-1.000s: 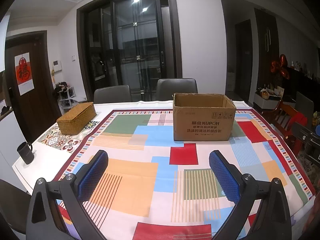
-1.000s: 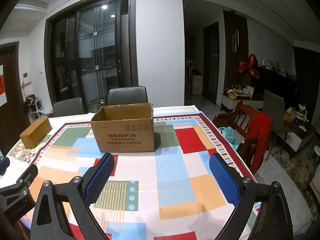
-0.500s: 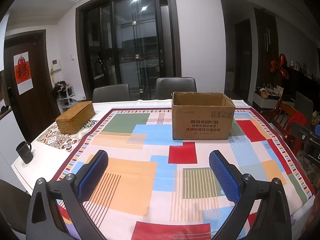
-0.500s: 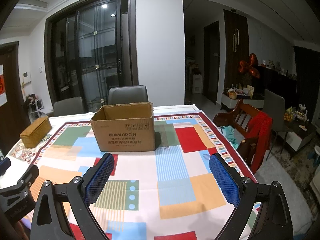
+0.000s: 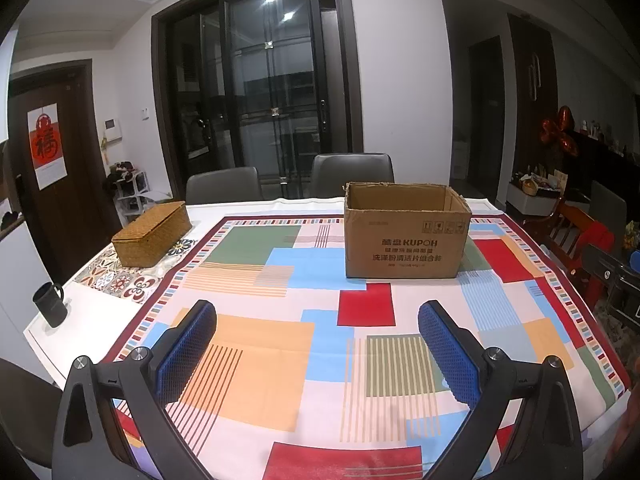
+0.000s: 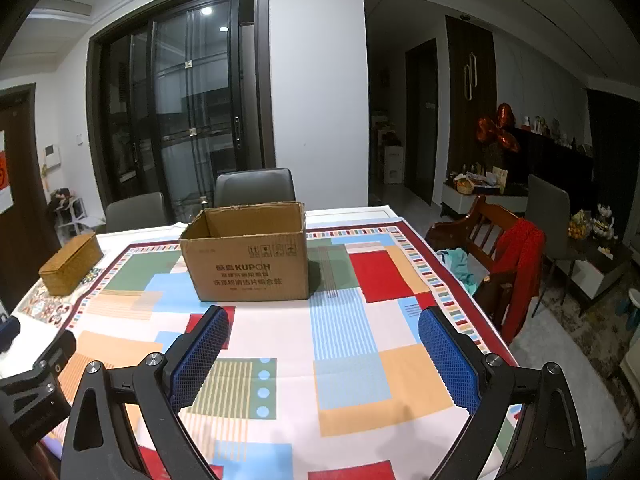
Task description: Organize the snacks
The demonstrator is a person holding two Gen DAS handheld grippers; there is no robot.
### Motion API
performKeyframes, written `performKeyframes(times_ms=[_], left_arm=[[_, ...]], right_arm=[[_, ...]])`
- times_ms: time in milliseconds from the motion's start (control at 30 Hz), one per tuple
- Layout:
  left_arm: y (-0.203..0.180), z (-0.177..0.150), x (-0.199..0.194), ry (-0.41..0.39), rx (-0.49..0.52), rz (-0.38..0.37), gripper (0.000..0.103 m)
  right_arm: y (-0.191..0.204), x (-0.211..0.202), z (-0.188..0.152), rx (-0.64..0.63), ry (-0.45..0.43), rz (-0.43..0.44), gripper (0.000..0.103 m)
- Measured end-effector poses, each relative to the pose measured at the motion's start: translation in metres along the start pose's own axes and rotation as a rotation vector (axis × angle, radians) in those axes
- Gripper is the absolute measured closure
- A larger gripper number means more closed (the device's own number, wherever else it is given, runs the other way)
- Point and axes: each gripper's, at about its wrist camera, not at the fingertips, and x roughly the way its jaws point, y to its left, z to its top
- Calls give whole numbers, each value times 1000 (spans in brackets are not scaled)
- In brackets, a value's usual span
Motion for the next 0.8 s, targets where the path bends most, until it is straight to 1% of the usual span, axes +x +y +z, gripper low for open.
performKeyframes(times_ms=[267,800], left_arm=[[0,1,1,4,1,-10,0],[1,0,2,7,-5,-3,0]], right_arm=[[0,2,-1,2,6,-1,6],[0,2,-1,1,7,-2,6]])
